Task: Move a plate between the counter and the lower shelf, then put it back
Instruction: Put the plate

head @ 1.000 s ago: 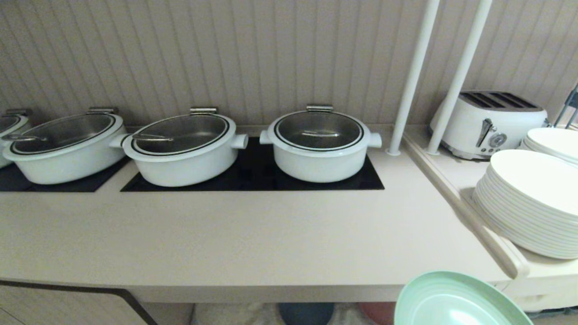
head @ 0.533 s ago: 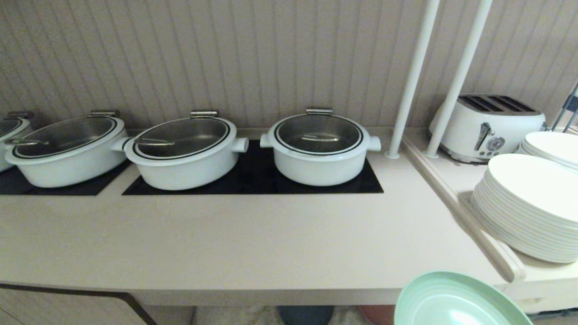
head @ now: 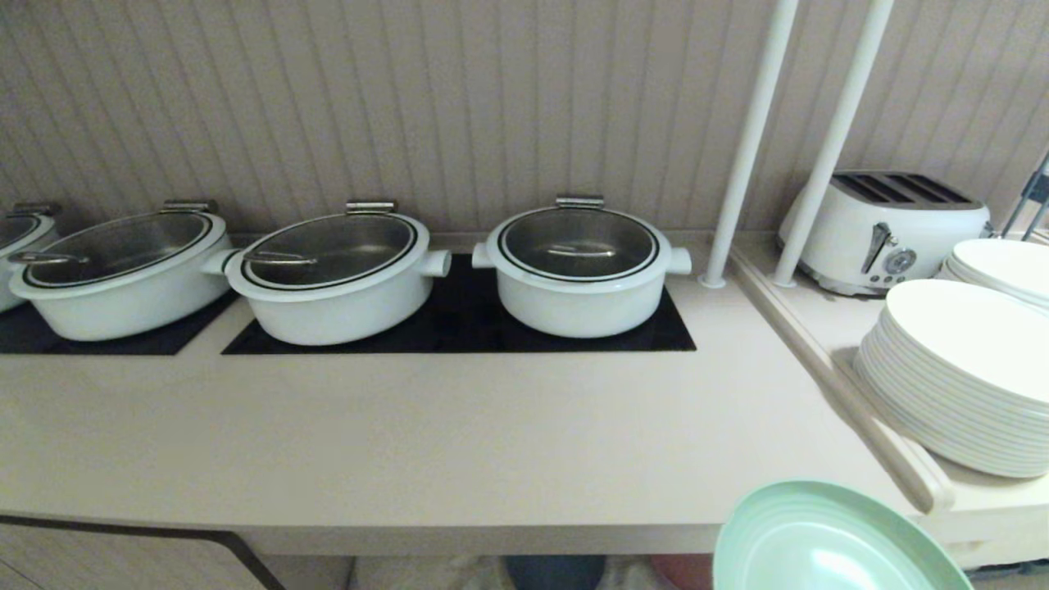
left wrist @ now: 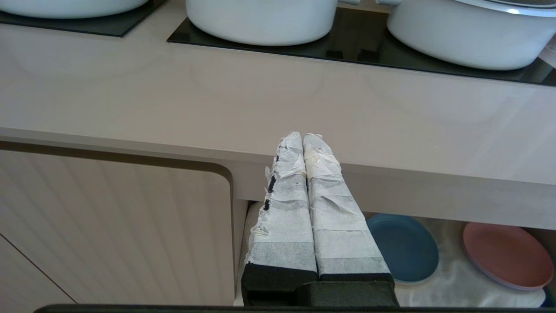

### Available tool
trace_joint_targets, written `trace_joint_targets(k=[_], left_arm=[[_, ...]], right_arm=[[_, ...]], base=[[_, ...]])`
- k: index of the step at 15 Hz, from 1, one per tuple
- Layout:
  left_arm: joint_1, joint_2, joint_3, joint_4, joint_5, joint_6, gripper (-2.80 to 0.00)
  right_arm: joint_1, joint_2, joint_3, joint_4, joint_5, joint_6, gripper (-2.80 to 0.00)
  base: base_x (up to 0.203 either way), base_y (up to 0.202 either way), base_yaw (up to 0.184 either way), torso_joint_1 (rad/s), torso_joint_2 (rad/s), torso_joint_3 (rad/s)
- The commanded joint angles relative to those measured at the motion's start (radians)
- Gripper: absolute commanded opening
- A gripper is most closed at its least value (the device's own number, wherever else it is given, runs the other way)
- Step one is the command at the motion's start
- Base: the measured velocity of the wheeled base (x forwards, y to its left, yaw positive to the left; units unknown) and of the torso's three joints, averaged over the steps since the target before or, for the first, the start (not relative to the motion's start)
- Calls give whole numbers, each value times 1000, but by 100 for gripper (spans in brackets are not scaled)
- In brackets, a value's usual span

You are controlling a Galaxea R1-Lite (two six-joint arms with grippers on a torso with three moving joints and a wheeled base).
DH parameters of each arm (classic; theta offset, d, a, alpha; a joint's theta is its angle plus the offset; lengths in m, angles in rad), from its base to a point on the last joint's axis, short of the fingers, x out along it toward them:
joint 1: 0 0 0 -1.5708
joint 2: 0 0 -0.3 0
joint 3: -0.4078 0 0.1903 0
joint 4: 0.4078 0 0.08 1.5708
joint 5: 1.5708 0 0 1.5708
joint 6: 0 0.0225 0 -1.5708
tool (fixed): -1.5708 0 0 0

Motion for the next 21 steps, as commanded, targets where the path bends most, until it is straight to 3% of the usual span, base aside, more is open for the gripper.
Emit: trace_joint_targets(k=[1, 5, 7, 16, 19, 21], left_arm=[[0, 0, 0, 0, 1, -1, -280], [0, 0, 0, 0, 1, -1, -280], [0, 0, 0, 0, 1, -1, -280], [0, 0, 1, 0, 1, -1, -280], [0, 0, 0, 0, 1, -1, -280], [0, 0, 1, 0, 1, -1, -280]], right_arm=[[7, 9, -6, 2, 1, 2, -280], [16, 17, -51, 5, 11, 3, -280], [16, 18, -63, 5, 43, -20, -280], [-3, 109, -114, -3, 50, -100, -280], [-38, 154, -167, -2, 148, -152, -280], [-42, 188, -193, -3, 169, -178, -280]], base=[[0, 0, 0, 0, 0, 0], [0, 0, 0, 0, 0, 0], [0, 0, 0, 0, 0, 0], [0, 0, 0, 0, 0, 0], [0, 0, 0, 0, 0, 0], [0, 0, 0, 0, 0, 0]])
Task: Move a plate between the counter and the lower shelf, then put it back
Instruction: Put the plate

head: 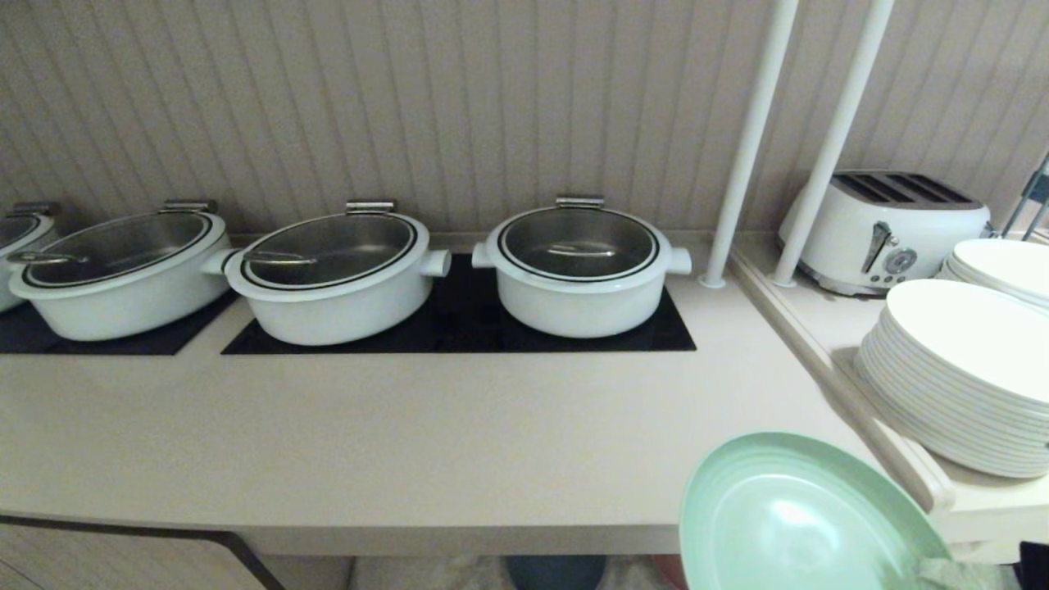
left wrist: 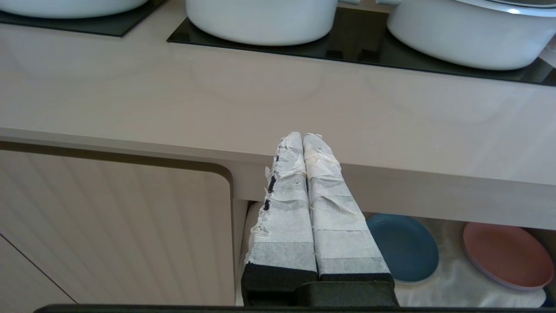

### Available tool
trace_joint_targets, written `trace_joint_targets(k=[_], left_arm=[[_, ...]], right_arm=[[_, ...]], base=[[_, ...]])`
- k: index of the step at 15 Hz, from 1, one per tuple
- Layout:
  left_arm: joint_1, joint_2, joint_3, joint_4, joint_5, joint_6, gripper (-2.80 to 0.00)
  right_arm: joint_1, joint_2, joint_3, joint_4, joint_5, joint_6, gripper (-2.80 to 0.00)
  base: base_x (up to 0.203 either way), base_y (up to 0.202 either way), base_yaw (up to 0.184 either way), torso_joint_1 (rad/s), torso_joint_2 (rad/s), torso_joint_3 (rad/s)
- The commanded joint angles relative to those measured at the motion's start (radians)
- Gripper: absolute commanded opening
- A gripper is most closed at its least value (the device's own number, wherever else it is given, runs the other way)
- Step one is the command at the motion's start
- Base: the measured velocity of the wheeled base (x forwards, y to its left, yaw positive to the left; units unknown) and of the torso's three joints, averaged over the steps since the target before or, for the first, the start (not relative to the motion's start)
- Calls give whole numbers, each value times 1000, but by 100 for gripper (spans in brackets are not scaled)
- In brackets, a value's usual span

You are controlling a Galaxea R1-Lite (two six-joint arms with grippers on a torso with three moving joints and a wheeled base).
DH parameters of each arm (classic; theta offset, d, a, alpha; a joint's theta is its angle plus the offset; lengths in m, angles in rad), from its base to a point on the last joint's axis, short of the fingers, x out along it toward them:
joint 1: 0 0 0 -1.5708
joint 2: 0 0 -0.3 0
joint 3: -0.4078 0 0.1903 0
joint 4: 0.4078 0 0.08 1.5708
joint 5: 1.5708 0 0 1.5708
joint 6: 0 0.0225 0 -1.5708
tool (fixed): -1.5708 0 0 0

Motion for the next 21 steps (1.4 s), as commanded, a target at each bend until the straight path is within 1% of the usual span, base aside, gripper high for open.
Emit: trace_joint_targets(k=[1, 4, 10, 12, 17, 19, 21], left_arm=[[0, 0, 1, 0, 0, -1, -280], [0, 0, 0, 0, 0, -1, -280], [0, 0, 1, 0, 0, -1, -280], [0, 0, -1, 0, 0, -1, -280], [0, 0, 0, 0, 0, -1, -280], [0, 0, 0, 0, 0, -1, -280], [0, 0, -1, 0, 0, -1, -280]], right_arm=[[-5, 58, -31, 1, 9, -11, -280], [-5, 128, -110, 1, 52, -18, -280], [4, 303, -285, 2, 145, -65, -280], [41, 363, -340, 2, 161, -66, -280], [158, 529, -482, 1, 156, -70, -280], [208, 602, -538, 1, 135, -70, -280], [272, 669, -589, 4, 83, -67, -280]], base=[[0, 0, 0, 0, 0, 0], [0, 0, 0, 0, 0, 0], [0, 0, 0, 0, 0, 0], [0, 0, 0, 0, 0, 0], [0, 0, 0, 0, 0, 0], [0, 0, 0, 0, 0, 0], [0, 0, 0, 0, 0, 0]])
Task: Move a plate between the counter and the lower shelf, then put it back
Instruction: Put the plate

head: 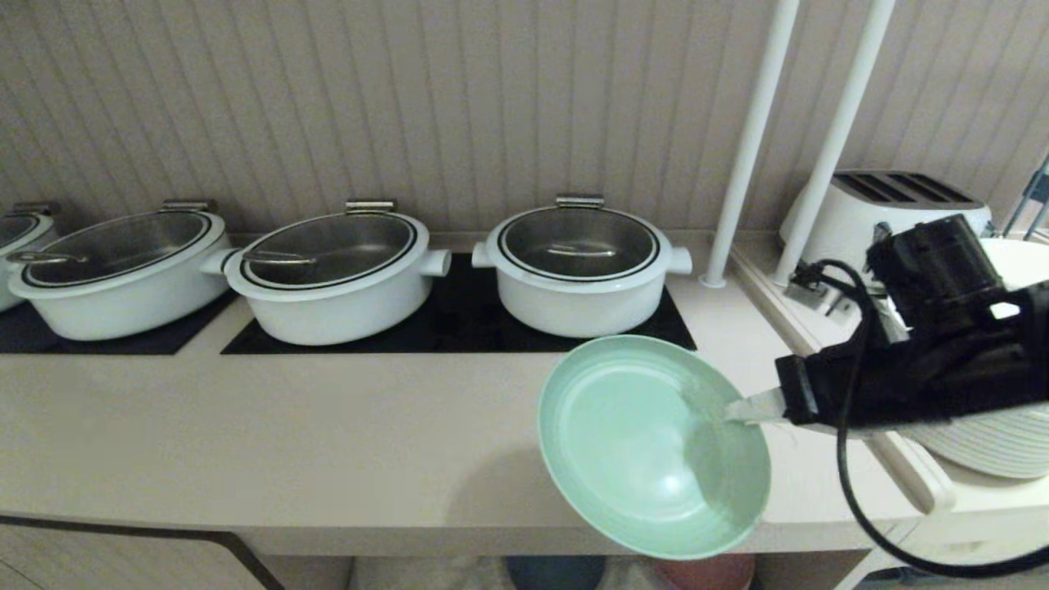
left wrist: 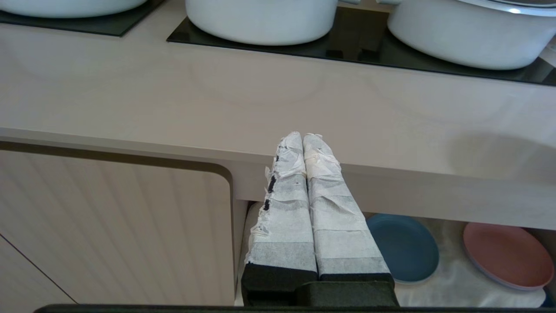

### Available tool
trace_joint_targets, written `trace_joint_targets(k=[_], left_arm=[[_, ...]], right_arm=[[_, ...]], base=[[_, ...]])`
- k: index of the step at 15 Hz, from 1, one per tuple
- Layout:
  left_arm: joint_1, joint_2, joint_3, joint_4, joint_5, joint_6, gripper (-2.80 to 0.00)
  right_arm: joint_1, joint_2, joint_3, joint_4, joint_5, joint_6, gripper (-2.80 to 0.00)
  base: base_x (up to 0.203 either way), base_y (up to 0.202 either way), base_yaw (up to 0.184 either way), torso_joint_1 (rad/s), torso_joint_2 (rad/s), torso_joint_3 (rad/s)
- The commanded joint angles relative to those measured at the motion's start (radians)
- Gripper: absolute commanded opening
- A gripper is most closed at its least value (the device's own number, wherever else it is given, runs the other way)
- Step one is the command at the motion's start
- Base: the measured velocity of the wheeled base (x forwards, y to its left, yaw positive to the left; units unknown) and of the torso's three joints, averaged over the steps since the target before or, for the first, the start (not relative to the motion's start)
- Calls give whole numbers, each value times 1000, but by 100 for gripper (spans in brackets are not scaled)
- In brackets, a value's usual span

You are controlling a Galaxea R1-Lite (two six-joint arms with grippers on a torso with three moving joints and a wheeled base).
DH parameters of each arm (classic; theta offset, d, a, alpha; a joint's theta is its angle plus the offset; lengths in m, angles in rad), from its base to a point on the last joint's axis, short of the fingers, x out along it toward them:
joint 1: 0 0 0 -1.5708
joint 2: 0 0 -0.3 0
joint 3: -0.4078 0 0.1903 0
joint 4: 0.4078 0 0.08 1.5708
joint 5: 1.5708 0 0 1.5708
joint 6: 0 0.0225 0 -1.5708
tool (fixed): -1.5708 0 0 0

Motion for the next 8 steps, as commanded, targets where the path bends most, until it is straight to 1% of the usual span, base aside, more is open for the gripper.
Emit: trace_joint_targets(k=[1, 2, 4, 6, 8], left_arm=[[0, 0, -1, 0, 1, -1, -280], [0, 0, -1, 0, 1, -1, -280], [0, 0, -1, 0, 1, -1, -280], [0, 0, -1, 0, 1, -1, -280], [0, 0, 1, 0, 1, -1, -280]], right_arm=[[58, 102, -48, 2, -42, 4, -280], [78, 133, -71, 1, -75, 13, -280], [125, 191, -124, -3, -142, 68, -280], [163, 243, -162, -10, -185, 123, -280], [181, 282, -190, -11, -222, 149, -280]], base=[[0, 0, 0, 0, 0, 0], [0, 0, 0, 0, 0, 0], [0, 0, 0, 0, 0, 0], [0, 0, 0, 0, 0, 0], [0, 0, 0, 0, 0, 0]])
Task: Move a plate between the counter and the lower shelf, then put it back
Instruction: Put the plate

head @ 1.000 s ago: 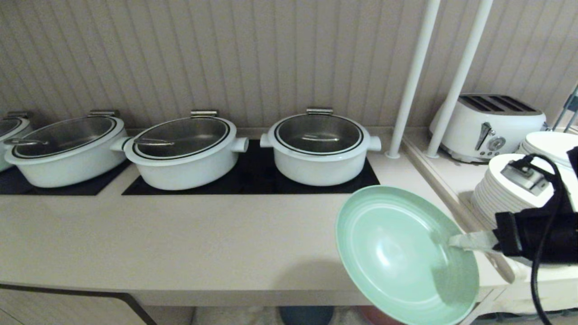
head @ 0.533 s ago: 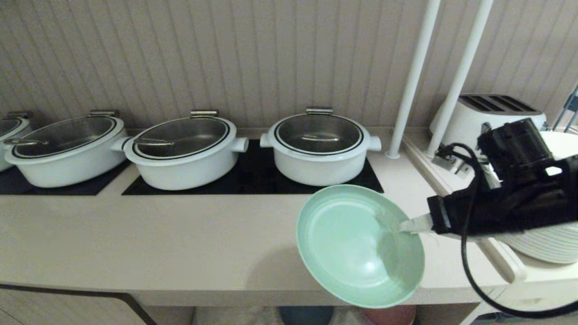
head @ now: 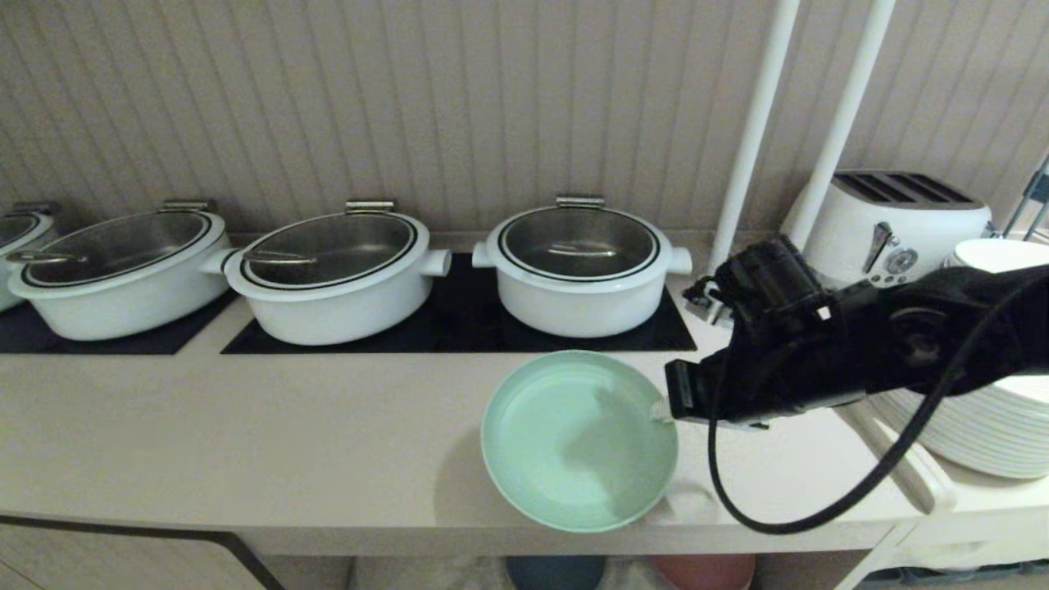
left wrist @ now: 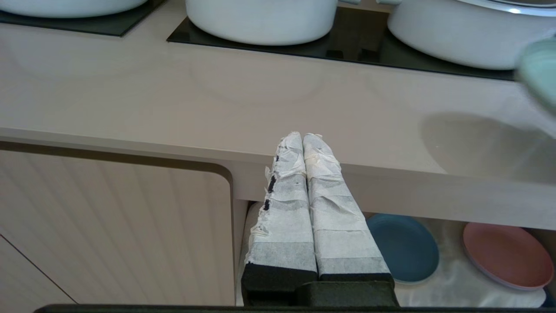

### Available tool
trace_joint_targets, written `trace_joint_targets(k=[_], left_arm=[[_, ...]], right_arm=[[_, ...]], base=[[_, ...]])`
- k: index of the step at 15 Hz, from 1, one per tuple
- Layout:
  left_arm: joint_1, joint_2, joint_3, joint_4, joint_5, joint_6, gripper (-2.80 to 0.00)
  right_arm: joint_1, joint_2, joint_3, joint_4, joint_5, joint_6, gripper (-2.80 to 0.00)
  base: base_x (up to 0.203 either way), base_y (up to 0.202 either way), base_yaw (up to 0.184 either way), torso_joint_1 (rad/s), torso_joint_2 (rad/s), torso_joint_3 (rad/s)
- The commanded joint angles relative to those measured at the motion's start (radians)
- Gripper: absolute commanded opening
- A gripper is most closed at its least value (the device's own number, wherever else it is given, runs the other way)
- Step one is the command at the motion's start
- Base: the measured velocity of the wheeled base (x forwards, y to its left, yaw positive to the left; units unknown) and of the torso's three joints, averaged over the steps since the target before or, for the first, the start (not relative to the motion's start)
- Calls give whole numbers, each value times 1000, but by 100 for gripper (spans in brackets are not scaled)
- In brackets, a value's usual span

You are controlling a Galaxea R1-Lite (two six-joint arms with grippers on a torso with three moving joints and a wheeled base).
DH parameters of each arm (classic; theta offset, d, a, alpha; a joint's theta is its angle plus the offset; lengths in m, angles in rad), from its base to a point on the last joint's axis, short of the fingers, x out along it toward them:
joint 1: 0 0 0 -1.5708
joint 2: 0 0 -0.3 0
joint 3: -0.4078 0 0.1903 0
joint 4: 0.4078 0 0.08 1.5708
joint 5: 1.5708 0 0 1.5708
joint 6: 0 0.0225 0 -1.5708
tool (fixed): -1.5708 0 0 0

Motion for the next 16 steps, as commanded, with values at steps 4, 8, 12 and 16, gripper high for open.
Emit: trace_joint_targets(k=[4, 8, 12, 16], left_arm=[[0, 0, 0, 0, 1, -1, -280], [0, 0, -1, 0, 1, -1, -280], [0, 0, 0, 0, 1, -1, -280], [0, 0, -1, 0, 1, -1, -280]], right_arm=[[12, 100, -64, 0, -10, 42, -280], [6, 143, -99, -46, -9, 66, -280], [-22, 168, -96, -78, -36, 85, -280], [-48, 174, -70, -79, -47, 90, -280]], base=[[0, 0, 0, 0, 0, 0], [0, 0, 0, 0, 0, 0], [0, 0, 0, 0, 0, 0], [0, 0, 0, 0, 0, 0]])
